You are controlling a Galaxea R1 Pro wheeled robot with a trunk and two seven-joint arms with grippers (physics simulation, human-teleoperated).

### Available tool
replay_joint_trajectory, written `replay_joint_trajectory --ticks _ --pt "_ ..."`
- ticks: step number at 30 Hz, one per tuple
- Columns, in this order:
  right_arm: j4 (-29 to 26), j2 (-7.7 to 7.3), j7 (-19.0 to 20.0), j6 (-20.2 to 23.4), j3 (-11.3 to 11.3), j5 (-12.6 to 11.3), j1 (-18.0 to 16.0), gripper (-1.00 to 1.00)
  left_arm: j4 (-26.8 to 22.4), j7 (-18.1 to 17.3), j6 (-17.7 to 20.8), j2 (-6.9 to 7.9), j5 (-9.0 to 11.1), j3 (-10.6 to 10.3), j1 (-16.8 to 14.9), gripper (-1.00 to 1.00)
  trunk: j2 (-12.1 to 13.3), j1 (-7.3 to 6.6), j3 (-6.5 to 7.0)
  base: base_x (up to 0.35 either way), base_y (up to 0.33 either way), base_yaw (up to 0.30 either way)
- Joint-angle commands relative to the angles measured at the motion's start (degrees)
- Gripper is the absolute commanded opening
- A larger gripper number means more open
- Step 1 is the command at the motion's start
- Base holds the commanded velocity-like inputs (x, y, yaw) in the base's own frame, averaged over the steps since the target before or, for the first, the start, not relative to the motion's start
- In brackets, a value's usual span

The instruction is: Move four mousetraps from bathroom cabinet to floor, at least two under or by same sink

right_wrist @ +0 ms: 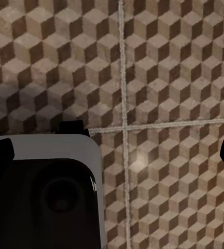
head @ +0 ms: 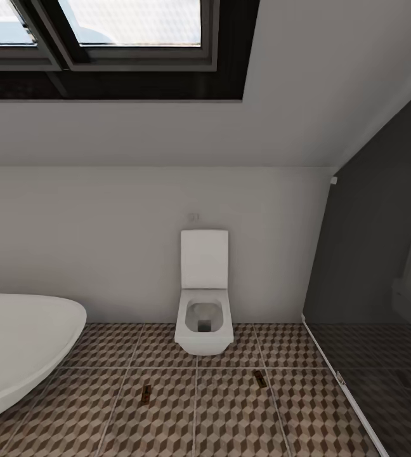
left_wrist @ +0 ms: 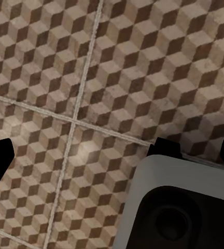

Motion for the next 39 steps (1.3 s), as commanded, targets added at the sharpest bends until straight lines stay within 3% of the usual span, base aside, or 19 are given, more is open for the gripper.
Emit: replay_joint_trajectory --ticks 1,39 --pt "0.2 0.02 0.0 -0.3 0.5 -0.5 -0.1 1.0 0.0 0.1 -0.2 0.0 0.4 -0.2 0.0 1.0 0.0 0.0 -0.07 0.0 0.0 0.0" --pt "0.2 0.02 0.0 -0.3 0.5 -0.5 -0.1 1.0 0.0 0.1 -0.2 -0.05 0.5 0.0 0.0 1.0 0.0 0.0 -0.07 0.0 0.0 0.0"
